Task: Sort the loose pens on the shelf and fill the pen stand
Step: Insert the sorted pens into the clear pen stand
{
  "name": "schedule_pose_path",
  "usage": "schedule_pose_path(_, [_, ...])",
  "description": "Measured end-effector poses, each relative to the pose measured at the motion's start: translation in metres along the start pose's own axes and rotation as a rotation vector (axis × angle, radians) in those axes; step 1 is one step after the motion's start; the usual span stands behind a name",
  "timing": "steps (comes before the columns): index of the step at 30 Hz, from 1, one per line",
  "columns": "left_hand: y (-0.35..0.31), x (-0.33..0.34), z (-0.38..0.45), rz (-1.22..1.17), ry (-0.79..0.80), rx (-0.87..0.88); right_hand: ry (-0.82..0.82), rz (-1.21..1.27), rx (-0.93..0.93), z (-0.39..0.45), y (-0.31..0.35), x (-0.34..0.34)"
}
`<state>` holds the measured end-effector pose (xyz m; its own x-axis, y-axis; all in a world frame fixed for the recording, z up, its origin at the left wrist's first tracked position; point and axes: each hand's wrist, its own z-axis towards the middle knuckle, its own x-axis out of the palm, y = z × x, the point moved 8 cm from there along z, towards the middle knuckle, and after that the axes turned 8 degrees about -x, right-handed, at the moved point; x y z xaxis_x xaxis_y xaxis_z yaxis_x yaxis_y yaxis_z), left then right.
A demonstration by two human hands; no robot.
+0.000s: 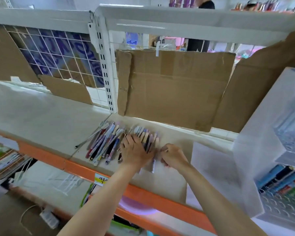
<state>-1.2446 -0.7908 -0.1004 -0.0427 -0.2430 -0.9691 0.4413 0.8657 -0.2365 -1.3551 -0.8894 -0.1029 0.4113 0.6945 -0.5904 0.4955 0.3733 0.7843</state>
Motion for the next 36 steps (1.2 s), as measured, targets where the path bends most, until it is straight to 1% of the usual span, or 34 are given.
schedule_pose_path(1, [-0.002, 0.002, 0.001, 0.032, 0.014, -0.015, -0.016, 0.025, 0.009, -0.001, -0.004, -0.002])
schedule_pose_path(5, [-0.020, 0.008, 0.004, 0.048, 0.089, 0.016, -0.032, 0.058, 0.026, -0.003, -0.015, -0.004])
schedule_pose_path(7, [-0.025, 0.007, 0.006, 0.066, 0.088, 0.028, -0.033, 0.040, 0.027, -0.005, -0.019, -0.006])
schedule_pose_path(11, [-0.022, 0.010, 0.015, 0.002, 0.182, 0.008, -0.014, 0.006, 0.039, -0.010, -0.024, -0.010])
schedule_pose_path(14, [-0.023, 0.010, 0.016, -0.002, 0.191, 0.052, -0.005, 0.024, 0.040, -0.014, -0.026, -0.012])
schedule_pose_path(17, [-0.025, 0.008, 0.017, 0.028, 0.197, 0.057, -0.010, 0.081, 0.048, -0.017, -0.026, -0.016])
schedule_pose_path(19, [-0.027, 0.003, 0.018, 0.038, 0.174, 0.066, -0.016, 0.119, 0.043, -0.021, -0.026, -0.020])
schedule_pose_path(21, [-0.026, -0.002, 0.020, -0.005, 0.186, 0.068, -0.009, 0.160, 0.038, -0.024, -0.025, -0.022])
schedule_pose_path(23, [-0.020, -0.007, 0.019, -0.143, 0.249, 0.025, -0.019, 0.205, 0.034, -0.029, -0.025, -0.024])
schedule_pose_path(25, [-0.014, -0.015, 0.015, -0.410, 0.324, -0.085, -0.055, 0.317, 0.035, -0.030, -0.025, -0.025])
schedule_pose_path(27, [-0.017, -0.030, 0.010, -0.740, 0.314, -0.182, -0.090, 0.556, 0.056, -0.030, -0.026, -0.021])
schedule_pose_path(29, [-0.028, -0.046, 0.002, -1.052, 0.291, -0.260, -0.110, 0.874, 0.108, -0.031, -0.027, -0.010])
schedule_pose_path(30, [-0.035, -0.052, -0.002, -1.210, 0.299, -0.285, -0.122, 1.012, 0.134, -0.034, -0.028, -0.004])
schedule_pose_path(32, [-0.047, -0.059, -0.008, -1.486, 0.319, -0.316, -0.147, 1.204, 0.188, -0.039, -0.029, 0.008])
schedule_pose_path(34, [-0.057, -0.059, -0.017, -1.653, 0.306, -0.318, -0.180, 1.412, 0.245, -0.043, -0.024, 0.017])
schedule_pose_path(36, [-0.068, -0.051, -0.033, -1.713, 0.284, -0.309, -0.218, 1.652, 0.259, -0.043, -0.011, 0.018])
